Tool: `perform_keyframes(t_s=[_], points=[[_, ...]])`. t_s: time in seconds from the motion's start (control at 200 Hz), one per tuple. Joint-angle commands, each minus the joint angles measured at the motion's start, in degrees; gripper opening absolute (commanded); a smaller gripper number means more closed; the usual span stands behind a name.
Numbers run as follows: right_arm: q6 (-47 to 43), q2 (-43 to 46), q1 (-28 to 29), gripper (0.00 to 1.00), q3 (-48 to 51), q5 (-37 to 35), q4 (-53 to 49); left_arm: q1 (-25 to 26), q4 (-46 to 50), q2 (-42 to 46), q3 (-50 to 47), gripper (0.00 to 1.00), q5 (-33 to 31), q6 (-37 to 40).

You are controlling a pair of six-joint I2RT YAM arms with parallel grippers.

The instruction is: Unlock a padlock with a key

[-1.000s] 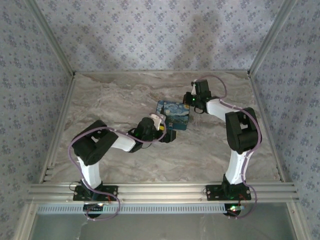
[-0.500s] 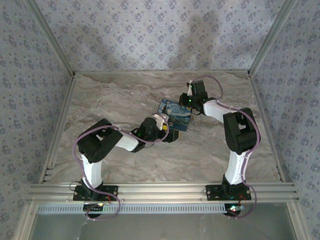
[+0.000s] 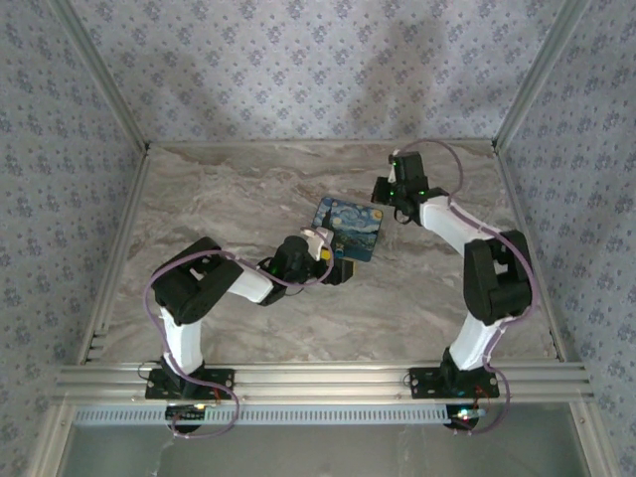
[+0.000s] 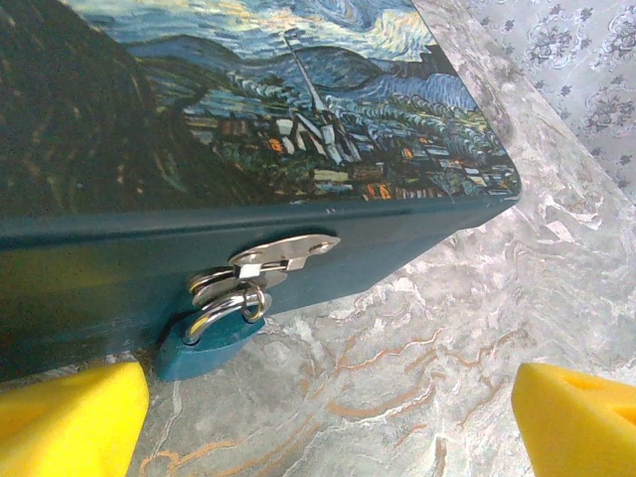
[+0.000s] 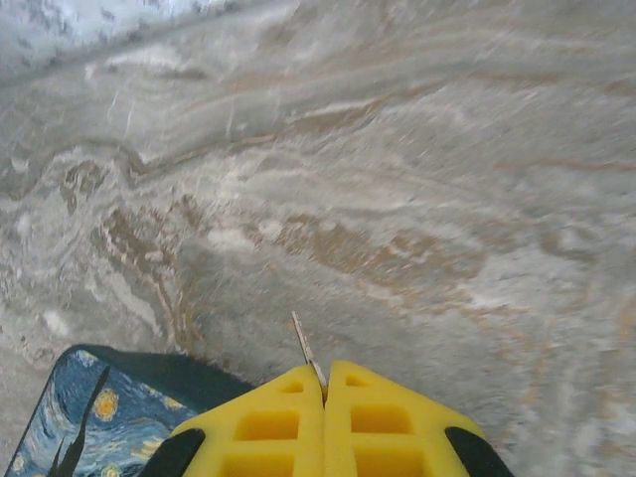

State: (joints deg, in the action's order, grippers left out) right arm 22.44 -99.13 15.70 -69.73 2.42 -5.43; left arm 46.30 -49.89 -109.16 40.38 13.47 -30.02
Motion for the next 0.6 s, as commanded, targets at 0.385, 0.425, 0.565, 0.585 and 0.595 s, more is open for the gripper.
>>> perform_keyframes(t_s=[0.385,0.425,0.565,0.585,0.595], points=[[2.6,-1.8,-0.9,0.0,8.8,-2.7,0.6,0.5,1.1,-1.4,1.7,0.95,1.4,-1.0],[2.4,-2.3,-0.4,0.0,8.6,-2.2,0.7,0.5,1.0,-1.6,1.7,0.95,1.4,-0.8],[2.6,-3.3,1.1,0.0,8.3,-0.9,1.6,1.3,0.6,-1.7,1.9,0.95,-2.1,1.2],[2.7,-3.3,1.3,0.0,8.4,-0.9,1.7,1.6,0.7,-1.7,1.9,0.95,-3.1,1.8],[2.6,-3.4,1.3,0.0,8.4,-0.7,1.8,1.7,0.7,-1.7,2.0,0.95,-3.6,1.9]])
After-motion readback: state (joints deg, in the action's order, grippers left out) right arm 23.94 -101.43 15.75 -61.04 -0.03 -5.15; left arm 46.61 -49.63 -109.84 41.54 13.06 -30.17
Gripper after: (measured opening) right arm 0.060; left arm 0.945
